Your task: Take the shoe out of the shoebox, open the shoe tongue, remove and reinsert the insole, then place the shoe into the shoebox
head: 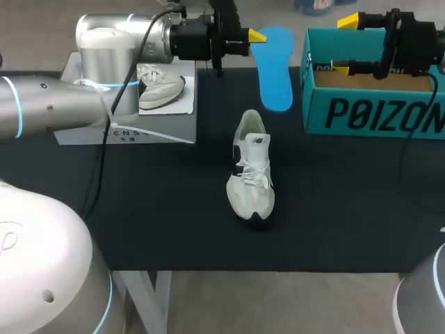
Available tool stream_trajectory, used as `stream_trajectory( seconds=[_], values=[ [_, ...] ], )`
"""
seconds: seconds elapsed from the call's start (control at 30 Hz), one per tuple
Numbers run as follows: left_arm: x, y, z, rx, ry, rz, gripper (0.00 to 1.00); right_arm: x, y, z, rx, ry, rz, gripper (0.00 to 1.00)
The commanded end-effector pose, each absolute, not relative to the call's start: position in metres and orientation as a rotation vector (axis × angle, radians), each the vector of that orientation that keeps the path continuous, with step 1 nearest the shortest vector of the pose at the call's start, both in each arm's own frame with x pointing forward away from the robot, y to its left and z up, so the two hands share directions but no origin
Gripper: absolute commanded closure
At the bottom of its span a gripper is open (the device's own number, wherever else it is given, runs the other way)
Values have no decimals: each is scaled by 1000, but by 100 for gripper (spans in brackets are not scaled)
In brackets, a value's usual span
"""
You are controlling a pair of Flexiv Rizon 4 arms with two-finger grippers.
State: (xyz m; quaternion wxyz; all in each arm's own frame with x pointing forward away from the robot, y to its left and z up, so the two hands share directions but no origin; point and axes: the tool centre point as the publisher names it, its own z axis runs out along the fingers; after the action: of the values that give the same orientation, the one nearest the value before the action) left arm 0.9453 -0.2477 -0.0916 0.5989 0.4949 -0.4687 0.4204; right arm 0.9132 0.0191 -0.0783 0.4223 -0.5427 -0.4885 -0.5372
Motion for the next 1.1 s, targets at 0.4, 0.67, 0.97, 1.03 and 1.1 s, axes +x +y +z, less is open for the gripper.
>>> stream_trajectory(
  seconds=[0.4,0.67,0.97,1.03,1.1],
  values=[
    [952,-249,-72,1128,-1303,1118,100,914,21,-78,-1361,-1223,-1344,0],
    [951,-248,-47,1009,-1617,1321,100,914,21,-78,-1361,-1223,-1344,0],
    [950,-242,-51,638,-1734,1550,100,914,21,-78,-1361,-1223,-1344,0],
    [950,-242,-53,594,-1768,1520,100,914,21,-78,-1361,-1223,-1344,0],
    [951,-243,-54,609,-1710,1475,100,914,21,-78,-1361,-1223,-1344,0]
  ],
)
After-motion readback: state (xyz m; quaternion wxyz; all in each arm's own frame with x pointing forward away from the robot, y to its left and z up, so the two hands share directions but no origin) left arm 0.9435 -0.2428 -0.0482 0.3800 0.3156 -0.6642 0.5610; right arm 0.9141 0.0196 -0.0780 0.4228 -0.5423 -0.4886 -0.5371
